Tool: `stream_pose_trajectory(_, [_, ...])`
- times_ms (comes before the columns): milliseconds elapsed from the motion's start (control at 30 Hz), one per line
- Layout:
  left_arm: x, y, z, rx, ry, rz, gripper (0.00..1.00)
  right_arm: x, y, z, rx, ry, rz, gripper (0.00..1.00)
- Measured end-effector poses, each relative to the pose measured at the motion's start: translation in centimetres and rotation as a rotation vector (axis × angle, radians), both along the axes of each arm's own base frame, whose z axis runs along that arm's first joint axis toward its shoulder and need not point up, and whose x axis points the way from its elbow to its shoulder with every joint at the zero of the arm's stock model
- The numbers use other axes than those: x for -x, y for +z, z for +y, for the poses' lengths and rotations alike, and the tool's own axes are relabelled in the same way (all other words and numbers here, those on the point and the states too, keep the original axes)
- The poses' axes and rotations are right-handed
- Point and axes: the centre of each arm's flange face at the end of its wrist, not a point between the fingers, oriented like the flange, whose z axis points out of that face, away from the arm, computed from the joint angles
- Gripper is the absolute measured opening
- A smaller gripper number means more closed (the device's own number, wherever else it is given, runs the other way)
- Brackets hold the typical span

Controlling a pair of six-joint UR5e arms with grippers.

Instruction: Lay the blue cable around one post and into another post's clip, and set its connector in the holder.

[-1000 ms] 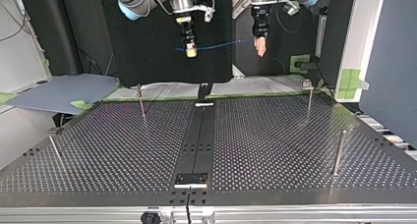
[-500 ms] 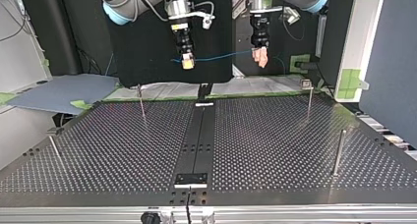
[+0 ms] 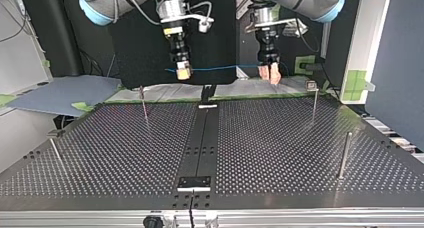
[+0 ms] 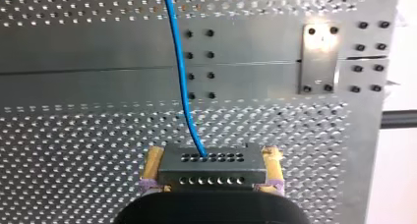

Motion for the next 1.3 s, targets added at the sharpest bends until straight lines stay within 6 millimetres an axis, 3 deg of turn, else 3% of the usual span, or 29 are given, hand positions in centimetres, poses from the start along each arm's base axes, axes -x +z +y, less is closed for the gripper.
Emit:
stream_pose_trajectory(367, [-1.2, 6.2, 0.4, 0.088, 0.024, -0.077, 1.00, 0.5, 4.8, 0.6, 0.045, 0.024, 0.023, 0.12])
stream_pose_trajectory(700, [-1.3, 9.6, 3.8, 0.109, 0.136, -0.098, 1.00, -0.1, 7.5, 0.1, 0.052, 0.025, 0.039, 0.12])
stream_pose_trajectory(967, [-1.3, 11.8, 6.0, 0.101, 0.145, -0.106, 1.00, -0.5, 9.1, -0.2, 0.073, 0.025, 0.062, 0.12])
stream_pose_trajectory(1300, [-1.9, 16.1, 8.3, 0.098, 0.144, -0.148, 1.00, -1.1, 10.9, -0.1, 0.100, 0.025, 0.098, 0.12])
